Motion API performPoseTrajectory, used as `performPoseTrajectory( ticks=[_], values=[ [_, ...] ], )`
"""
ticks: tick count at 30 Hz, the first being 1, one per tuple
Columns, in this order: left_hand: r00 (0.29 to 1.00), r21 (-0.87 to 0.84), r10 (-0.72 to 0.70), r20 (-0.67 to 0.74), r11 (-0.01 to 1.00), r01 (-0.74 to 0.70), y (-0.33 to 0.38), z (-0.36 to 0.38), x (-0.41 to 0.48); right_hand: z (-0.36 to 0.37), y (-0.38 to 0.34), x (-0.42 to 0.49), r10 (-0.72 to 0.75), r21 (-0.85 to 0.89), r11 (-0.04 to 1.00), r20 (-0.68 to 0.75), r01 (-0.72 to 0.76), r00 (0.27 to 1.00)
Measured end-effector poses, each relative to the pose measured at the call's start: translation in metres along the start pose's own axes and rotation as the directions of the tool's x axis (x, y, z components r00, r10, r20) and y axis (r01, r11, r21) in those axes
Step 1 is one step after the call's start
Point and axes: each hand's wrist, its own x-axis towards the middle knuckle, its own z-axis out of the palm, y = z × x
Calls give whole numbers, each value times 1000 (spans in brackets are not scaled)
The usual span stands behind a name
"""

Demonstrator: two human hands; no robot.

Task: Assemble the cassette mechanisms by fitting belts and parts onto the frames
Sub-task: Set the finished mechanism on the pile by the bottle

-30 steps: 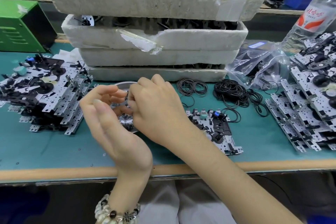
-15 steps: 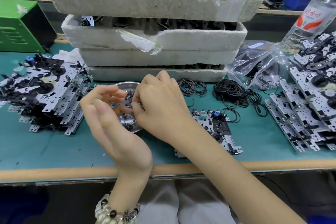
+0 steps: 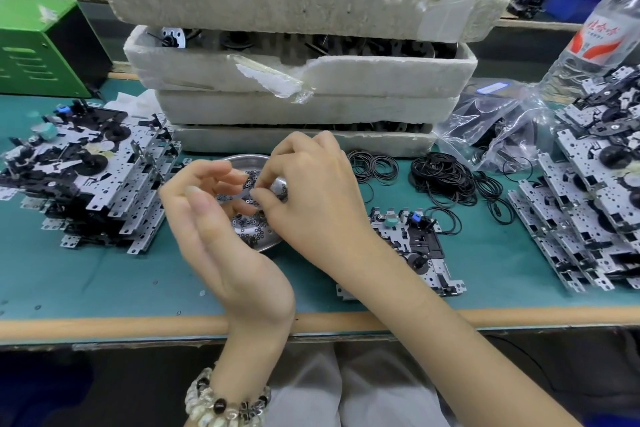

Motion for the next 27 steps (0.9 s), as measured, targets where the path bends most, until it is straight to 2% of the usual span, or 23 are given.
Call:
performPoseTrajectory(
  ticks=[5, 15, 24, 27],
  values=[
    [1000, 0, -7, -3, 1000, 7, 1, 1, 0, 5, -1, -4, -20, -9, 1000, 51, 20, 998],
    [1000, 16, 4, 5, 1000, -4, -1, 0, 0, 1, 0, -3, 21, -17, 1000, -21, -21, 1000],
    [1000, 28, 12, 17, 1000, -13, 0, 0, 0, -5, 4, -6, 14, 99, 995, -50, -9, 999],
    [997, -7, 13, 71, 1000, -13, -3, 0, 0, -22, 11, -7, 14, 148, 989, -72, -3, 997]
  ],
)
